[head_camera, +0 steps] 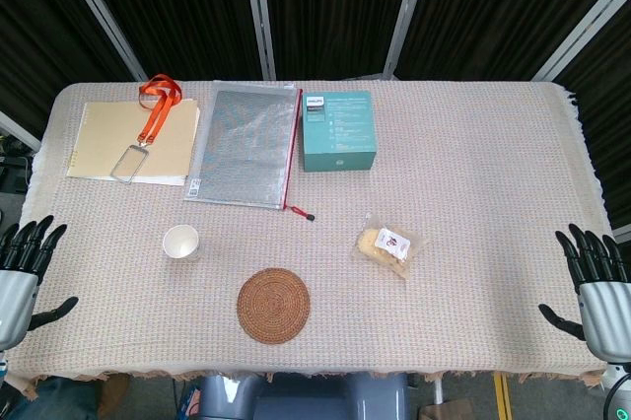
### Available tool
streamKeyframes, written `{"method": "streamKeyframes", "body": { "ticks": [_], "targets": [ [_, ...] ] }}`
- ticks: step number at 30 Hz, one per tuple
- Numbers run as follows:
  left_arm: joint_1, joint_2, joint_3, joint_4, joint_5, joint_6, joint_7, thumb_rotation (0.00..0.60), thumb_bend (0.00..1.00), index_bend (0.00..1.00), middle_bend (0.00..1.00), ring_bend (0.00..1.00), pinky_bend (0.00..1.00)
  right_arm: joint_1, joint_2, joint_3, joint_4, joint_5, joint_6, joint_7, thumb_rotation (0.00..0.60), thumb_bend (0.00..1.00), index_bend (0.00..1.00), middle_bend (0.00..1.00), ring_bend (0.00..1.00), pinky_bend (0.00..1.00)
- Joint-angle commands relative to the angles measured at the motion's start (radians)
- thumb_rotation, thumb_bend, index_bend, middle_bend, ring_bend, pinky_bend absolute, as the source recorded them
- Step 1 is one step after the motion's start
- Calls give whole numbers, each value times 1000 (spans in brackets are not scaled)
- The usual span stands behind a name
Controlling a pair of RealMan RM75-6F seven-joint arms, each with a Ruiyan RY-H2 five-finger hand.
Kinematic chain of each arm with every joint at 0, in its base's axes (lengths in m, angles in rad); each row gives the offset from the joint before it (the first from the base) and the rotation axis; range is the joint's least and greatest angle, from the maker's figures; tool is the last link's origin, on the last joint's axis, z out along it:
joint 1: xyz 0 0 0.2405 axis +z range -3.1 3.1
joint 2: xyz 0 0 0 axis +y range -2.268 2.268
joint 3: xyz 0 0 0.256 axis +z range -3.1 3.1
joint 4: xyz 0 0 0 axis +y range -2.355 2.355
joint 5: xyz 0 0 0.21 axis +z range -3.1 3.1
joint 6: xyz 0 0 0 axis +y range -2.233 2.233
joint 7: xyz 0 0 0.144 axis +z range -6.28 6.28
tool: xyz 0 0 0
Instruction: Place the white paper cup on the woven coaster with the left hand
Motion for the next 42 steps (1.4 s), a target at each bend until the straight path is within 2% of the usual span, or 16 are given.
{"method": "streamKeyframes", "body": {
  "ticks": [1,7,10,17,21,25,30,34,42],
  "targets": [
    [-1,-1,-1,1,-2,-3,0,600,0,0,0,0,0,0,0,0,0,-1,1,0,600,0,0,0,0,0],
    [-10,-8,-2,1,-6,-20,4,600,0,0,0,0,0,-1,4,0,0,4,0,9,600,0,0,0,0,0],
    [-37,-20,-3,0,1,-61,11,600,0,0,0,0,0,0,8,4,-5,10,-2,17,600,0,0,0,0,0],
    [-195,-92,-52,-3,-35,-285,64,600,0,0,0,0,0,16,4,16,-4,34,-29,16,600,0,0,0,0,0],
    [-278,-157,-81,13,-95,-407,189,600,0,0,0,0,35,30,-4,26,1,62,-56,8,600,0,0,0,0,0],
    [-330,-212,-104,36,-185,-485,273,600,0,0,14,0,89,39,-11,32,9,84,-74,2,600,0,0,0,0,0],
    [-370,-261,-125,96,-240,-527,308,600,0,26,102,19,180,42,-13,36,16,103,-85,4,600,0,0,0,0,0],
    [-404,-302,-127,149,-283,-567,304,600,0,51,118,34,196,45,-14,40,20,114,-91,6,600,0,0,0,0,0],
    [-429,-348,-119,209,-307,-571,308,600,0,141,227,144,307,47,-13,43,22,124,-92,8,600,0,0,0,0,0]
  ]
}}
